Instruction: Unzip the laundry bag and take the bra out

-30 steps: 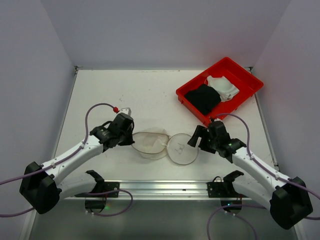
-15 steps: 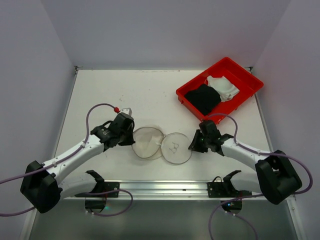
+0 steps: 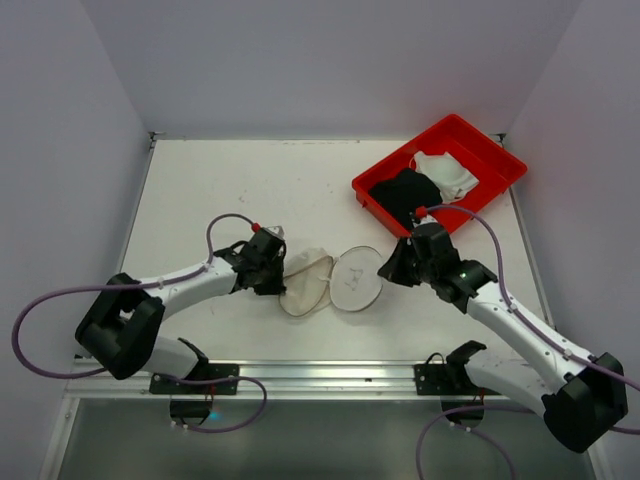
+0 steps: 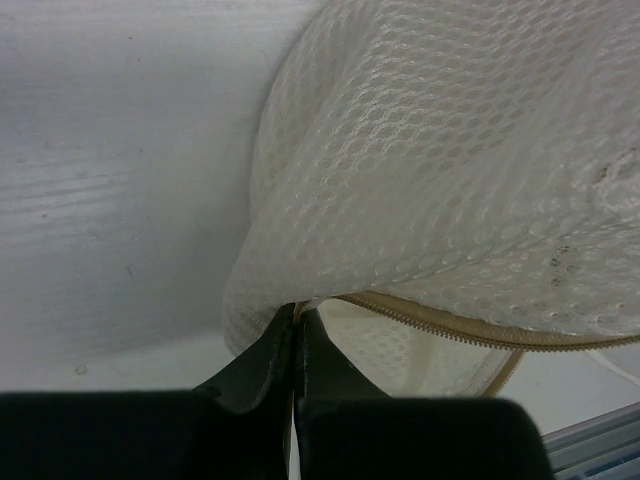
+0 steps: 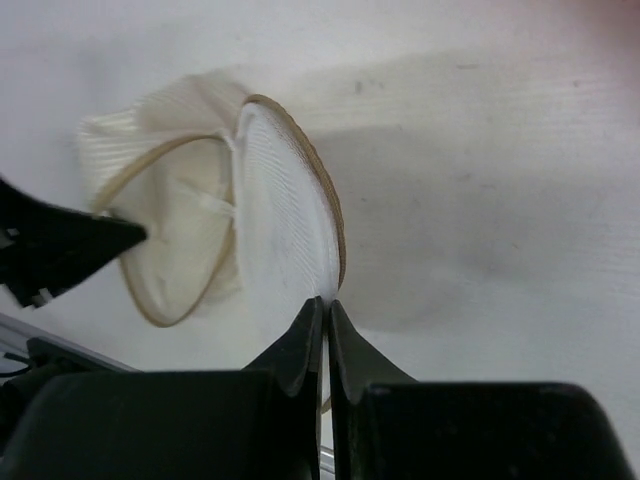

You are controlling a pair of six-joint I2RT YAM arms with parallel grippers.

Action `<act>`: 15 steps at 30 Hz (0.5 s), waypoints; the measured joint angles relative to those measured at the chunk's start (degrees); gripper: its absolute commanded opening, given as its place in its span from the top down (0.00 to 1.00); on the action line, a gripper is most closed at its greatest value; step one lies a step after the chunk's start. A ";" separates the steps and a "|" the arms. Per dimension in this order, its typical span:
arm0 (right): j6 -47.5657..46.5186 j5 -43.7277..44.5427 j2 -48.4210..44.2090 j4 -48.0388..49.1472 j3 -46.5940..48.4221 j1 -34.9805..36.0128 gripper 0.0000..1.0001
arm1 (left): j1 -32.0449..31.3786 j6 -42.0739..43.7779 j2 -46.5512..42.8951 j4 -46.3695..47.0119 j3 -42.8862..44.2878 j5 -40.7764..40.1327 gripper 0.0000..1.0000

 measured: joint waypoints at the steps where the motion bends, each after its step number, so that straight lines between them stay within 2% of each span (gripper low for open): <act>1: -0.37 0.11 -0.26 -0.72 1.64 0.50 1.00 | 0.00 0.00 1.29 1.03 0.00 0.52 1.00; 8: -0.85 -2.99 1.55 0.04 7.67 6.80 1.00 | 0.02 -0.07 6.78 8.39 0.04 4.70 1.00; 15: 0.46 -6.19 13.68 6.99 12.94 15.61 1.00 | 0.02 -1.90 7.04 15.04 -2.36 7.50 1.00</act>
